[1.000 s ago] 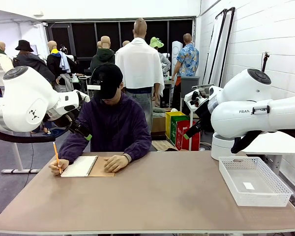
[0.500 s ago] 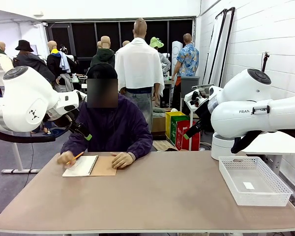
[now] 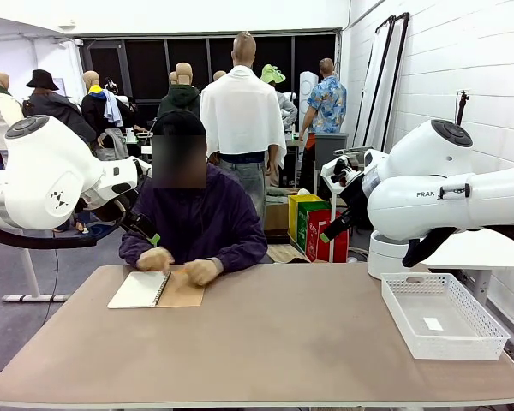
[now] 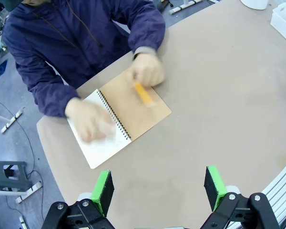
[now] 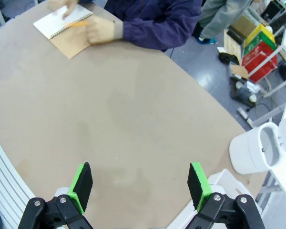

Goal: Sort the paper based on its condition.
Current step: If a person hands you a paper, place it in the Organizing basket , and if it's crumpled, put it in the Trash can.

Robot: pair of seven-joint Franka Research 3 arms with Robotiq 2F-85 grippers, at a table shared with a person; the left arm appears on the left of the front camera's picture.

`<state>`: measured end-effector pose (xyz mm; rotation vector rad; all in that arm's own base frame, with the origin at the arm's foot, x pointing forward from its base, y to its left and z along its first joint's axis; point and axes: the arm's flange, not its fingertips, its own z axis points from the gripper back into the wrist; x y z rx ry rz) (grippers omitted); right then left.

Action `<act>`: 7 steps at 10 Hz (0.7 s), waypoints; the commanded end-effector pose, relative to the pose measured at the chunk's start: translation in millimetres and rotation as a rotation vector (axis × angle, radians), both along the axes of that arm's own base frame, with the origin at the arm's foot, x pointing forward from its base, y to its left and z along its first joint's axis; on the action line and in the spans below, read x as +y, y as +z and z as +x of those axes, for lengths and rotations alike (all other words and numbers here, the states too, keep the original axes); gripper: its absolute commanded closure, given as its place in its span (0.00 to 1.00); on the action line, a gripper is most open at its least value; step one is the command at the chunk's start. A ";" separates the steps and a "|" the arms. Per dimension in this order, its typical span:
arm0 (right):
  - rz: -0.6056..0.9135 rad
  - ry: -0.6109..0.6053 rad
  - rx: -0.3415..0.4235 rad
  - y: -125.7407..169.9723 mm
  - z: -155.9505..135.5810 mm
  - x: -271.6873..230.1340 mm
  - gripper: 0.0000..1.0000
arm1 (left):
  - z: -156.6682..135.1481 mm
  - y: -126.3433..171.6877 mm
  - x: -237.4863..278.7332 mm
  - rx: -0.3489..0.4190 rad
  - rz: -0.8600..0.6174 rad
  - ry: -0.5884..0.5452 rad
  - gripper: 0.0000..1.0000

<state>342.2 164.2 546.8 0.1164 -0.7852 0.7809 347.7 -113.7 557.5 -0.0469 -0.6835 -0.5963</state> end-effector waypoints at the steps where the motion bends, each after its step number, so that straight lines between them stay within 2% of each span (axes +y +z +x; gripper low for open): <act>1: 0.003 0.001 0.002 -0.2 0.4 -0.5 0.00 | 2.2 0.7 -0.5 -0.003 -0.003 -0.002 0.00; 7: 0.003 0.001 0.002 -0.2 0.4 -0.5 0.00 | 2.2 0.7 -0.5 -0.003 -0.003 -0.002 0.00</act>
